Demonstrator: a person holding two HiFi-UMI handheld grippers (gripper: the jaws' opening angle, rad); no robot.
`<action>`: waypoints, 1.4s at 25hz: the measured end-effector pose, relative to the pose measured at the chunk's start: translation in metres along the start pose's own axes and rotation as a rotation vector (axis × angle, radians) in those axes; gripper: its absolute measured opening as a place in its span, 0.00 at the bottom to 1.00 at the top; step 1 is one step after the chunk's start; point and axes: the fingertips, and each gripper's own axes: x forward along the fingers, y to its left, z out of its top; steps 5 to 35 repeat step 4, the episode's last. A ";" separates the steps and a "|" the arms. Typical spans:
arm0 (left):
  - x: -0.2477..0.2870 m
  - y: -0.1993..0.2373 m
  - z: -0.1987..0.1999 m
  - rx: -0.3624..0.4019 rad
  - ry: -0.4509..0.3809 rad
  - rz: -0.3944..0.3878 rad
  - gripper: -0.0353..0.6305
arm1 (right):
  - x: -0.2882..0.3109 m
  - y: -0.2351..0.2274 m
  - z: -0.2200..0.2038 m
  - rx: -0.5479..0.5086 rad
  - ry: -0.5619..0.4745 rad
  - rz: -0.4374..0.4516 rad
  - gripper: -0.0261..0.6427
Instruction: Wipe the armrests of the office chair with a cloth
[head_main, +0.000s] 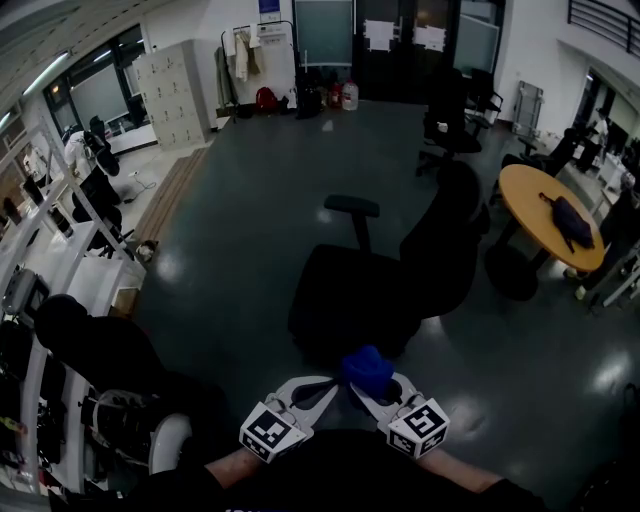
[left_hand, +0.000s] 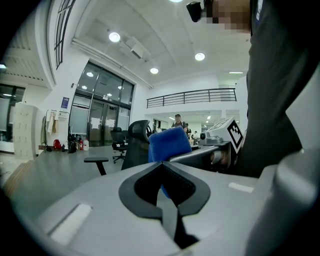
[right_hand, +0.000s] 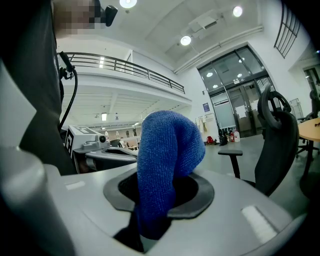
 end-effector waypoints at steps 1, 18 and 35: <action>0.000 0.000 0.000 -0.001 0.001 0.000 0.08 | 0.000 0.000 -0.001 0.002 0.002 0.001 0.23; -0.001 0.000 0.000 -0.005 0.000 0.002 0.08 | -0.001 0.001 -0.003 0.013 0.013 0.005 0.23; -0.001 0.000 0.000 -0.005 0.000 0.002 0.08 | -0.001 0.001 -0.003 0.013 0.013 0.005 0.23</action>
